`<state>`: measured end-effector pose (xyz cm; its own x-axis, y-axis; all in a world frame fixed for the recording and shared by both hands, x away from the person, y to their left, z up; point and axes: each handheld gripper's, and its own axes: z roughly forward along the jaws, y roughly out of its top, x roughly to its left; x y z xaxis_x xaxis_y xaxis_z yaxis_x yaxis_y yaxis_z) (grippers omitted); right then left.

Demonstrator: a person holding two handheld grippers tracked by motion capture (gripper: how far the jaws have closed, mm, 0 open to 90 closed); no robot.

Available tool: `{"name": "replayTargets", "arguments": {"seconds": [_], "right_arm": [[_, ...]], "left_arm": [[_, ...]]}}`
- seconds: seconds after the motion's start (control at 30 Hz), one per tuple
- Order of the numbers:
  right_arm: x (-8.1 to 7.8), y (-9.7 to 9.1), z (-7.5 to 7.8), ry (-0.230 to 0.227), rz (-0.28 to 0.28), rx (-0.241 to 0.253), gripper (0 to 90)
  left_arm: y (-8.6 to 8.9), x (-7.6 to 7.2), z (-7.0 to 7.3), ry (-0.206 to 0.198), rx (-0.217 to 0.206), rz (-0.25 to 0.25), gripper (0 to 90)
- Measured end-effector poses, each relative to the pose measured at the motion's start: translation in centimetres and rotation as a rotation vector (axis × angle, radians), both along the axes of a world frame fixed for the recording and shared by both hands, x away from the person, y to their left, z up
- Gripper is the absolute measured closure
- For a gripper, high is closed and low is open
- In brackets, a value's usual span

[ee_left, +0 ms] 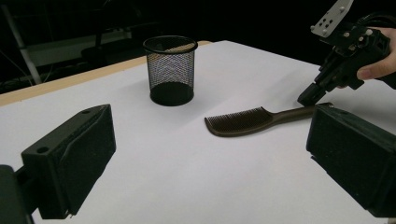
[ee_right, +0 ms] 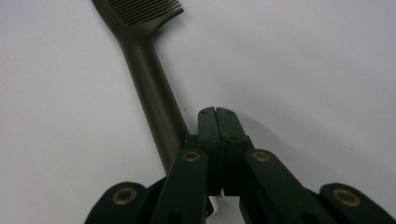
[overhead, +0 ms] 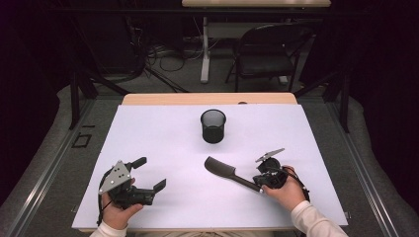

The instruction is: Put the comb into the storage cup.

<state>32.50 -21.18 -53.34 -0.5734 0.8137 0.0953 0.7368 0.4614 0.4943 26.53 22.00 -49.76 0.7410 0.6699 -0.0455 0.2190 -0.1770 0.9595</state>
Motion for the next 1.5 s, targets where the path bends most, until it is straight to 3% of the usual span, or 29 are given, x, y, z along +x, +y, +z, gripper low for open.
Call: {"name": "replayTargets", "arguments": {"seconds": [0.4,0.43,0.77,1.07,1.5], "right_arm": [[-0.4,0.5,0.1,0.012,0.021,-0.006,89.8],[-0.4,0.6,-0.1,-0.003,0.017,0.013,89.8],[-0.6,0.9,0.1,0.032,0.039,-0.026,89.8],[-0.6,0.8,0.0,0.009,0.035,-0.007,88.5],[-0.4,0.9,1.0,-0.011,0.031,0.000,81.4]], "left_arm": [[0.0,0.0,0.0,0.002,0.002,0.001,1.5],[0.0,0.0,0.0,0.002,0.001,0.001,1.5],[0.0,0.0,0.0,0.001,0.001,0.000,1.5],[0.0,0.0,0.0,0.005,0.003,0.000,2.8],[0.0,0.0,-0.1,0.007,0.006,0.000,2.8]]}}
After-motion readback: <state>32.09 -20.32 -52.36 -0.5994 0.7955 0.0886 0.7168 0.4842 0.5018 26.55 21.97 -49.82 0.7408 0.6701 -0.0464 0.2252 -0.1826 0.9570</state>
